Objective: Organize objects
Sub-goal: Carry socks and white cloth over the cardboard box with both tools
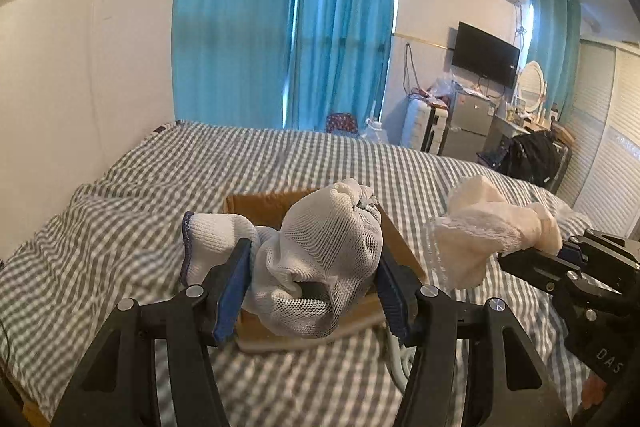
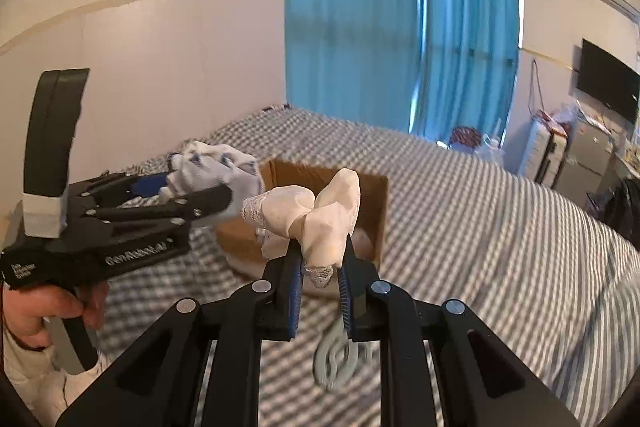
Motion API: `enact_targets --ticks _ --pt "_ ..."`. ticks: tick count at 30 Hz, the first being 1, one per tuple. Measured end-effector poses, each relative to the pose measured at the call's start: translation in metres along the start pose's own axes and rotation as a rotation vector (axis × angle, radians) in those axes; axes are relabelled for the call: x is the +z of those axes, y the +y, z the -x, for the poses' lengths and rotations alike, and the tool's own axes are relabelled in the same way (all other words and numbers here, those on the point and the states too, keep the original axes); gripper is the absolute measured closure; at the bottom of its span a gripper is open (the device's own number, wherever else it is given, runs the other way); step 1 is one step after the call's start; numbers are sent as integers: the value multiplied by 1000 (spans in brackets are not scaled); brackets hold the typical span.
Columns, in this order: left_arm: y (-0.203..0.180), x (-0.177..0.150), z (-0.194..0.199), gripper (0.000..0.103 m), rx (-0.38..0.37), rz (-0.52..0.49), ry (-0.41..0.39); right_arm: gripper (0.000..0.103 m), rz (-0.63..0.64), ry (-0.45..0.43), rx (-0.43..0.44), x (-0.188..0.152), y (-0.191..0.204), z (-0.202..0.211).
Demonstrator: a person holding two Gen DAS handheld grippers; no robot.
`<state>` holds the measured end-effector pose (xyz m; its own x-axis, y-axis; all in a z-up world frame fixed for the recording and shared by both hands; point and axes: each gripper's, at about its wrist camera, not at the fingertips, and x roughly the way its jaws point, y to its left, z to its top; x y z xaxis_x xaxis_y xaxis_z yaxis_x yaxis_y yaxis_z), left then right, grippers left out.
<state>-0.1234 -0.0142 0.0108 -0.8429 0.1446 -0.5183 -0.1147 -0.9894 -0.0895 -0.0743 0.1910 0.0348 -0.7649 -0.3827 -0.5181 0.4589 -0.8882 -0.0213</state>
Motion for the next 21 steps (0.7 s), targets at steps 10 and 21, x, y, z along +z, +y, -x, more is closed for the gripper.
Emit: enact_targets --ticks 10,21 --pt "26 16 -82 43 23 0 45 88 35 43 7 56 -13 -101" --pt "15 -3 -137 43 34 -80 100 88 16 156 30 38 -32 -209"
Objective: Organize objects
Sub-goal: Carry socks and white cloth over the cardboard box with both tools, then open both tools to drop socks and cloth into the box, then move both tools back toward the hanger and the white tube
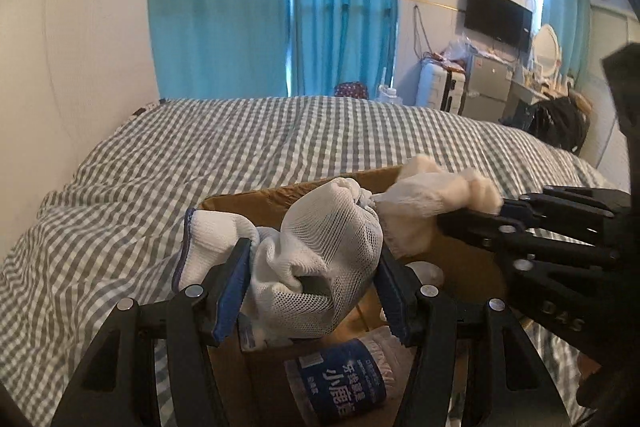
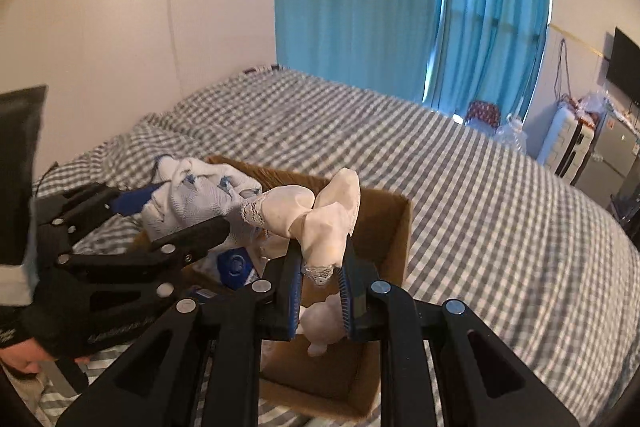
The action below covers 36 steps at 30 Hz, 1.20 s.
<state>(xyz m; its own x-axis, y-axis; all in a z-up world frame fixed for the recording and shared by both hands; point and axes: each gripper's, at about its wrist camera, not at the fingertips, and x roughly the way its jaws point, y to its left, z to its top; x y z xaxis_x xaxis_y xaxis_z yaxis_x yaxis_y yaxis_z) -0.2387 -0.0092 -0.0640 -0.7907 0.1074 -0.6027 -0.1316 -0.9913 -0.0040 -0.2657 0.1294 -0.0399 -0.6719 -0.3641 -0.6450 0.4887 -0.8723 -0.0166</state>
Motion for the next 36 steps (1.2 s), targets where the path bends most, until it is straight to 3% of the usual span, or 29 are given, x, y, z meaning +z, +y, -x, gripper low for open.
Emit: enact_targets --ticks 6,10,11,13,15,18,26,30,36 --pt "-4 3 -3 39 -40 25 22 86 -44 -2 36 -6 -10 -15" --pt "-4 3 6 31 -44 42 31 64 -58 -23 13 -5 -13 -1" --pt "-6 3 12 31 -39 41 31 52 -58 -32 1 -3 -15 5" --pt "-10 4 25 27 -21 35 16 37 -68 -51 0 -5 -13 21" --pt "-14 5 43 13 7 36 -9 37 -72 -71 -11 -7 -12 41" --pt "-17 5 70 4 24 49 -41 36 -59 -96 -39 -5 -17 72" --pt "-30 -6 133 0 111 87 -57 19 -41 -166 -96 -13 -28 166" --pt "-35 -28 156 0 133 126 -42 15 -18 -201 -122 -32 -23 217" --pt "-44 -69 175 0 195 187 2 12 0 -211 -135 -67 -7 255"
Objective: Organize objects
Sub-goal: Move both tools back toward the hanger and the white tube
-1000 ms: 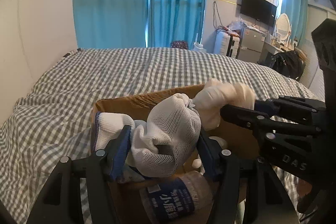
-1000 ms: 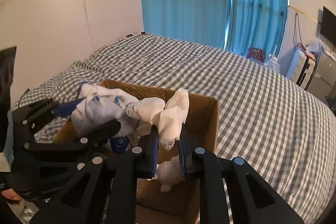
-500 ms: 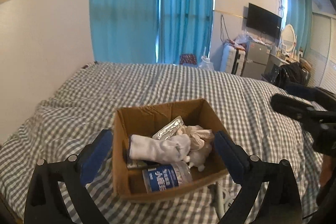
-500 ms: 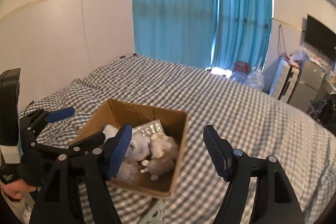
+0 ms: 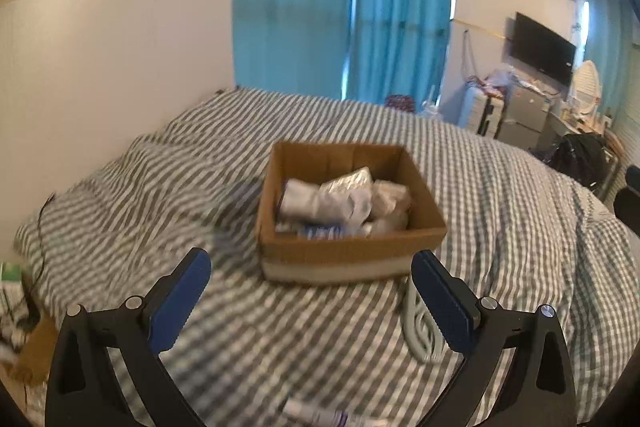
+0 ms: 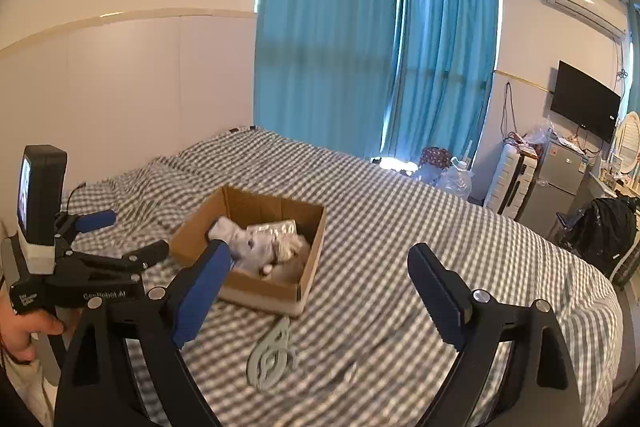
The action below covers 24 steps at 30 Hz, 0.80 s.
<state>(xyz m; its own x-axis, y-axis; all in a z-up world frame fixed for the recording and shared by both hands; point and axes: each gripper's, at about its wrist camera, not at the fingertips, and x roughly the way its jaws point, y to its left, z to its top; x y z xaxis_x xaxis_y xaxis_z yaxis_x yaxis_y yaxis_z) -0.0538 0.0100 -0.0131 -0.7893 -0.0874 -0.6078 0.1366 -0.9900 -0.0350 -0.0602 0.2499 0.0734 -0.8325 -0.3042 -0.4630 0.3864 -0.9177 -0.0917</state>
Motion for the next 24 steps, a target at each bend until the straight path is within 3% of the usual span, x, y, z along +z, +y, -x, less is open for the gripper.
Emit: enact_targets --ticks 7,12,17,20,24 --pt "1 -63 -2 0 97 22 61 12 -32 70 -18 -63 16 8" --pt "3 -109 -20 0 88 62 181 12 -49 127 -28 -102 23 -1" --pt "-11 -145 -31 0 19 58 250 12 -107 167 -21 -128 24 -8" --pt "-23 -163 -44 0 -15 45 328 12 -115 189 -30 -139 27 -10" --pt "-31 -174 -57 0 -19 39 360 12 -134 213 -32 -151 27 -15"
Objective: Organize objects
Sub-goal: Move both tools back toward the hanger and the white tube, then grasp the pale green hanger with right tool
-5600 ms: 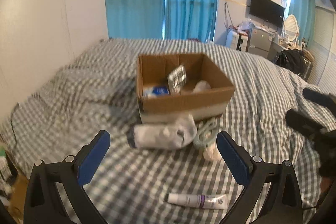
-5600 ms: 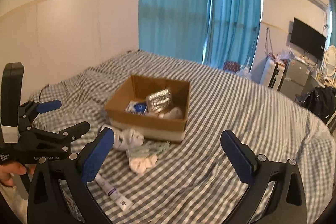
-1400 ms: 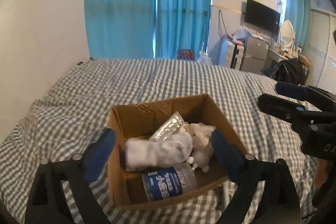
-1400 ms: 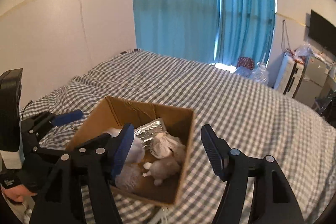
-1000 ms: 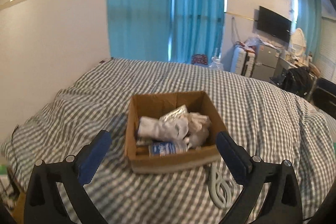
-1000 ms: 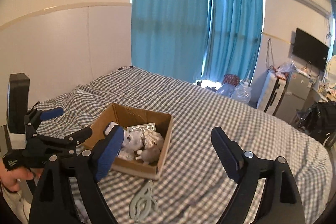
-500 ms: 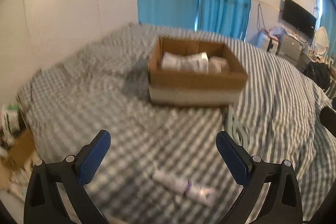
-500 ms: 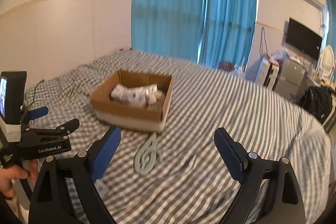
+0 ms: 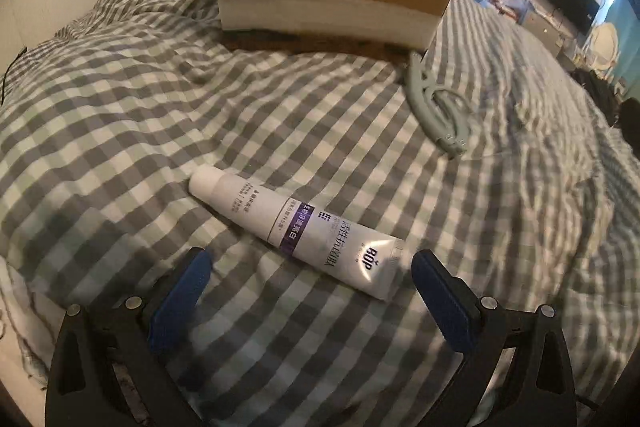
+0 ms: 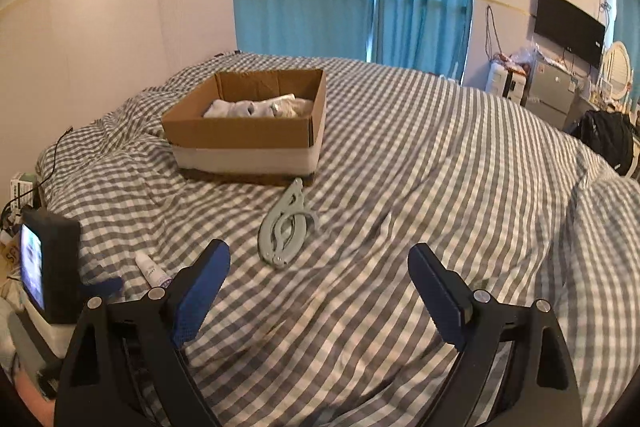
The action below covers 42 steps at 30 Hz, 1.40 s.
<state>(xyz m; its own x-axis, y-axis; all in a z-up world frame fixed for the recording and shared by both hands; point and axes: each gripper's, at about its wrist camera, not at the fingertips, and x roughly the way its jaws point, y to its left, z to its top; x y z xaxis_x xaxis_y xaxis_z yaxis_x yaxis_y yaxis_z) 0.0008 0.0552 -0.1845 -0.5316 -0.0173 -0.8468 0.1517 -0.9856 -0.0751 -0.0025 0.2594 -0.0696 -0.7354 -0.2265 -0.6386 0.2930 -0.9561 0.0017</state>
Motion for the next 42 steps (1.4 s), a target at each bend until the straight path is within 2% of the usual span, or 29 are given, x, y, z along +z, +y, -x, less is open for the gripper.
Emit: enact_targets --ticks 2,4,6,7,9,15,19,30,35,37,42 --pt "-2 5 -3 2 -7 -2 -24 12 -1 12 -6 -3 -1 -4" --pt "-4 13 -6 17 -21 -20 -52 12 -4 21 -8 -4 -2 -9" --pt "-10 24 -16 51 -35 -72 -46 12 -12 29 -4 -5 -3 -13" --pt "-12 28 -20 56 -32 -98 -40 12 -16 37 -1 -6 -4 -17" --pt "-15 35 -24 76 -49 -132 -40 12 -20 51 4 -7 -5 -22" --pt "-13 53 -22 94 -69 -196 -67 12 -34 76 17 -4 -10 -39" --pt "-5 70 -18 96 -118 -198 -79 12 -36 86 26 3 -11 -54" --pt "17 105 -10 96 -141 -224 -165 12 -34 122 54 22 -1 -103" --pt "27 114 -20 96 -160 -205 -149 12 13 182 64 31 21 -142" --pt "31 116 -24 96 -167 -201 -139 12 28 210 42 32 27 -157" --pt "34 106 -31 95 -209 -212 -94 12 8 298 36 22 33 -190"
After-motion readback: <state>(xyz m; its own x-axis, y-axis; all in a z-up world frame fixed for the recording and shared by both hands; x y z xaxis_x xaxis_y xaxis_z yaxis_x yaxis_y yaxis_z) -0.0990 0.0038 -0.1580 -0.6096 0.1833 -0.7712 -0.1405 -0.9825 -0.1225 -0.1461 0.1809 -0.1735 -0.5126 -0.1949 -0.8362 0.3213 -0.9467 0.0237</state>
